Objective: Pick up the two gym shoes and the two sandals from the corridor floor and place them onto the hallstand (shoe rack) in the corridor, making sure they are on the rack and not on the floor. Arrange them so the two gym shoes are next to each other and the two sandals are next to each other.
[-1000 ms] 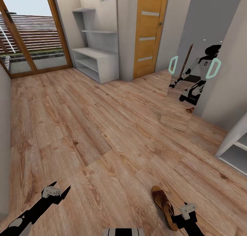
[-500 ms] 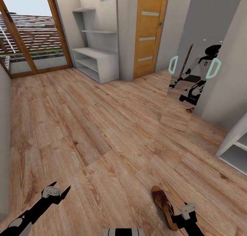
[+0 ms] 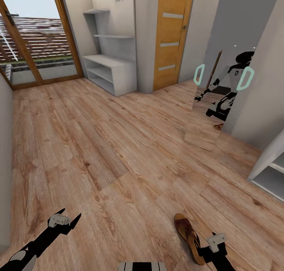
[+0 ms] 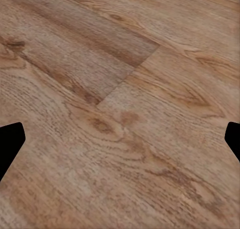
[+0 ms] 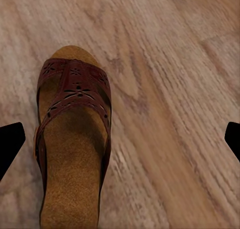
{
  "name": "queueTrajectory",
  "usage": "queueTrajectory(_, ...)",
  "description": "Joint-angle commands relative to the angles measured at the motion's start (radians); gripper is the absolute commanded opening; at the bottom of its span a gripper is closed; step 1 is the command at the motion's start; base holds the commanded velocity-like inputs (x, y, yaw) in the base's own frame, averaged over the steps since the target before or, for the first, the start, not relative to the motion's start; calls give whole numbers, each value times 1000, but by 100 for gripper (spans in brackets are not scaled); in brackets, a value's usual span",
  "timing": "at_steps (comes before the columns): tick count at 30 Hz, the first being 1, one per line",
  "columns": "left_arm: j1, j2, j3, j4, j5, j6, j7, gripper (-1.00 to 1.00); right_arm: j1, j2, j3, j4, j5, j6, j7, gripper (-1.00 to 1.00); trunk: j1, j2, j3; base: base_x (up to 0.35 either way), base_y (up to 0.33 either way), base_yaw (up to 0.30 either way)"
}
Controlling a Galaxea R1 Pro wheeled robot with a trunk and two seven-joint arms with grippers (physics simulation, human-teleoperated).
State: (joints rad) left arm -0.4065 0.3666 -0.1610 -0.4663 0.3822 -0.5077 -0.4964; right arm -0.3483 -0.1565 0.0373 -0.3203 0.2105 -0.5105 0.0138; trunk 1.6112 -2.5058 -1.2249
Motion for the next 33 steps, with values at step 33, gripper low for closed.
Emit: queueTrajectory(33, 0, -1, 0, 0, 1, 0, 1, 100, 0, -18, 7, 1, 3, 0, 3, 100, 0, 0, -4, 0, 0, 0)
